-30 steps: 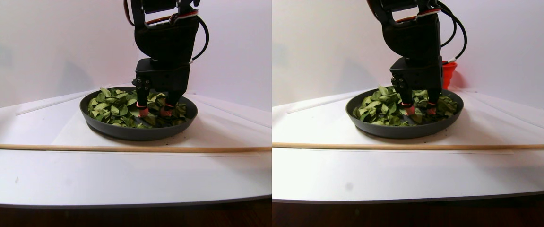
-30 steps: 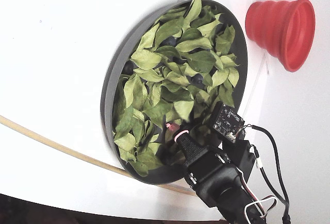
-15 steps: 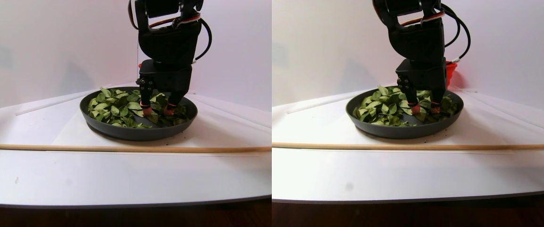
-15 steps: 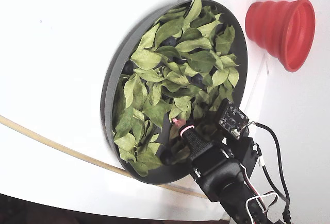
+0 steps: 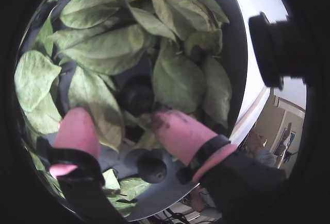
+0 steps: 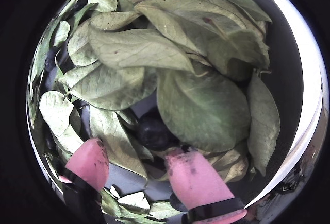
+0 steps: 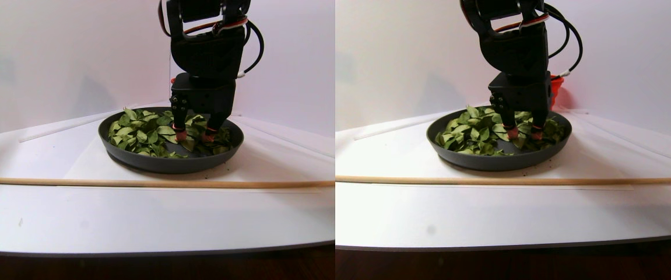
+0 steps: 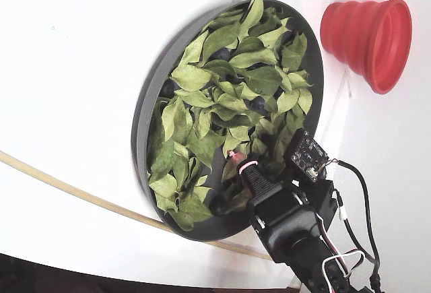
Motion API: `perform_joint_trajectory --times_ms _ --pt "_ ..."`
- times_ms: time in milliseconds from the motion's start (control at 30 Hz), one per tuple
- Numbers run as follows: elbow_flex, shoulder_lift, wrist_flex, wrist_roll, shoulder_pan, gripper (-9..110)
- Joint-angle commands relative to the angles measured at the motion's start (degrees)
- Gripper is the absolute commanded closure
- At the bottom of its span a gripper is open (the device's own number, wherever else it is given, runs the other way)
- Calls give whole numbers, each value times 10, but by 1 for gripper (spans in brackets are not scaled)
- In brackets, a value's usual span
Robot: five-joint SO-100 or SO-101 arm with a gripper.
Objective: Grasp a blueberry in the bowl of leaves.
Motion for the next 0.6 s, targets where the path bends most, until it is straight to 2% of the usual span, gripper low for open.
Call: perform_joint_trajectory --times_ms 0,567 --pt "-19 40 -3 11 6 78" --pt "-41 82 31 39 12 78"
